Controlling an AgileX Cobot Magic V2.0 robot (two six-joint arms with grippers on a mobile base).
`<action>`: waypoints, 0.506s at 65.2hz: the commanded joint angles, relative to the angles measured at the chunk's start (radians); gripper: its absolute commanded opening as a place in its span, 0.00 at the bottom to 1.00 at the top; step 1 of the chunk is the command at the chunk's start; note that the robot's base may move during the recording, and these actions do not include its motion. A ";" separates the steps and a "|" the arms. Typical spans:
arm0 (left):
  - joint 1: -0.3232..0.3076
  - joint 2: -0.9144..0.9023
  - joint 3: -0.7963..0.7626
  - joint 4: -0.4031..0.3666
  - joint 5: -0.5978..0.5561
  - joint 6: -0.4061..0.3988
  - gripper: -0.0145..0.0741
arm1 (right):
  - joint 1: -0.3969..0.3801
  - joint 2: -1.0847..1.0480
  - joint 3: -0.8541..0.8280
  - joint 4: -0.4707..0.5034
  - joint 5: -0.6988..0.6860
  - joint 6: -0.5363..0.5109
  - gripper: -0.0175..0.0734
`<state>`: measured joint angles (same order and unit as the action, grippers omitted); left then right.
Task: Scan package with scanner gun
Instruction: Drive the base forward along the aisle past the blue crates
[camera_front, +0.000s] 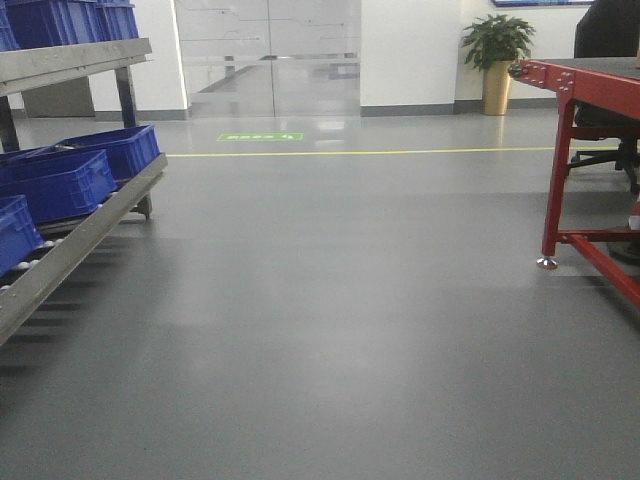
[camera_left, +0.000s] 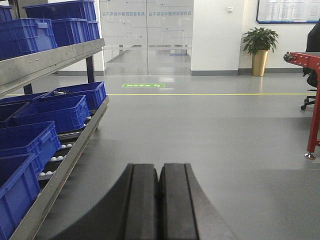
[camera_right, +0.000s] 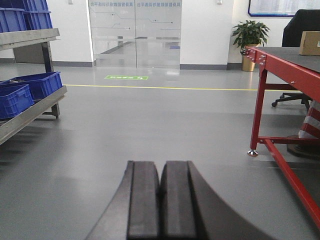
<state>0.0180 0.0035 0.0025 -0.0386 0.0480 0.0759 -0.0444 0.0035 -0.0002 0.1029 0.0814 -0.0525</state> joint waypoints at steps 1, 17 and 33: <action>-0.003 -0.004 -0.002 -0.003 -0.012 -0.005 0.04 | -0.005 -0.003 0.000 0.000 -0.021 -0.003 0.01; -0.003 -0.004 -0.002 -0.003 -0.012 -0.005 0.04 | -0.005 -0.003 0.000 0.000 -0.021 -0.003 0.01; -0.003 -0.004 -0.002 -0.003 -0.012 -0.005 0.04 | -0.005 -0.003 0.000 0.000 -0.021 -0.003 0.01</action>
<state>0.0180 0.0035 0.0025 -0.0386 0.0480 0.0759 -0.0444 0.0035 -0.0002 0.1029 0.0814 -0.0525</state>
